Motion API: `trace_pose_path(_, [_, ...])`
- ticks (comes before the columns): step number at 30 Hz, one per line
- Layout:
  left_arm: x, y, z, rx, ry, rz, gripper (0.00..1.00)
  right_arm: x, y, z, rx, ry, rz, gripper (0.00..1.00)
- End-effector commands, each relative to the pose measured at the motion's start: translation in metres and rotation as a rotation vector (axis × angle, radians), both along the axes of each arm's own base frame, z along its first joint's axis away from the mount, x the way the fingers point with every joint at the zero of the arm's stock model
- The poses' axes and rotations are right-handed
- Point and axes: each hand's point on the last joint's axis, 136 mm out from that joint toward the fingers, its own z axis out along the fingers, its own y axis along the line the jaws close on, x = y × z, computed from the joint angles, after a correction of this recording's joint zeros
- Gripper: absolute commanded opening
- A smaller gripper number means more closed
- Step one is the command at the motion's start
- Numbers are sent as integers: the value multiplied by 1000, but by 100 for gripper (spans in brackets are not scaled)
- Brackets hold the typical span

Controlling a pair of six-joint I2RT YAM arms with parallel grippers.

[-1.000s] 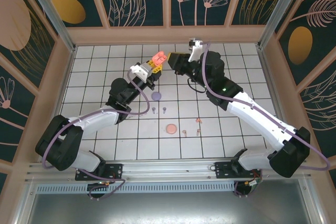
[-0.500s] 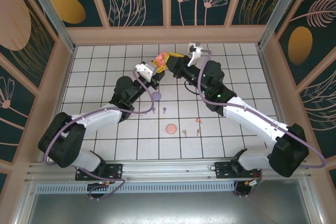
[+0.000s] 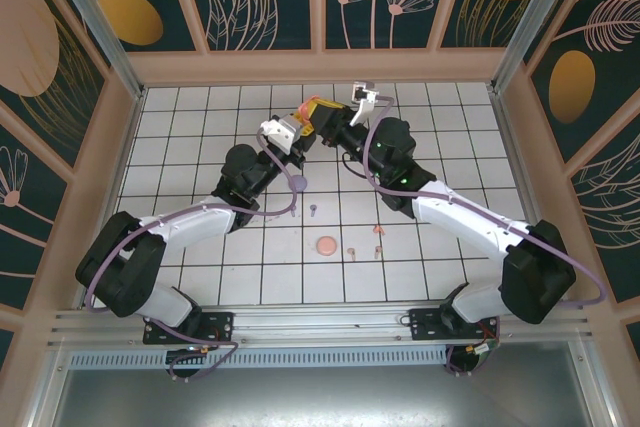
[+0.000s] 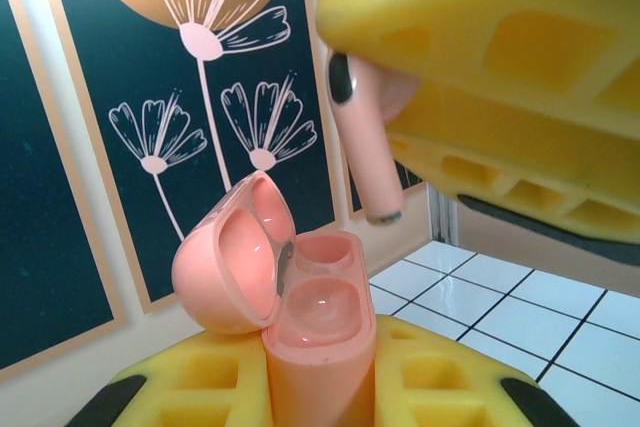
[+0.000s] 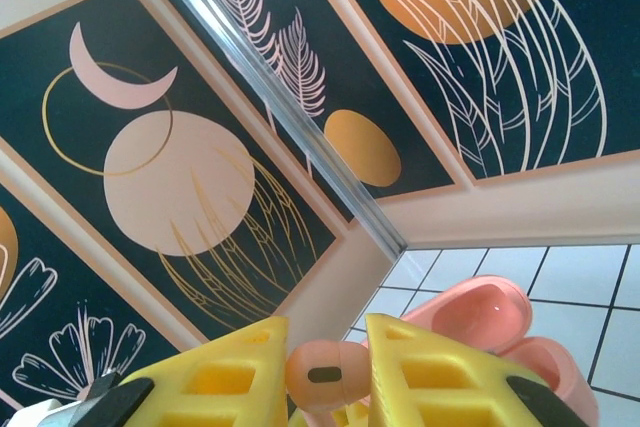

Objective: Insert wireless bluetooth earbuds into charging case

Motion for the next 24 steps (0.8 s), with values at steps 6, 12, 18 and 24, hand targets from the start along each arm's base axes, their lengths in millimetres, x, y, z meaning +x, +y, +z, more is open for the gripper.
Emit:
trace_pose_path(6, [0,-3,21,-38,-43,0,0,2,1,1,49,-6,-11,22])
trace_pose_path(12, [-1,-4,23,-41,-46,-3,0,5,4,-8,38,12,-10,22])
trace_pose_path(18, [-2,-4,25,-43,-51,-11,0,10,4,-18,24,29,-28,22])
trace_pose_path(24, [-5,-7,26,-39,-56,-20,0,13,6,-24,13,39,-38,22])
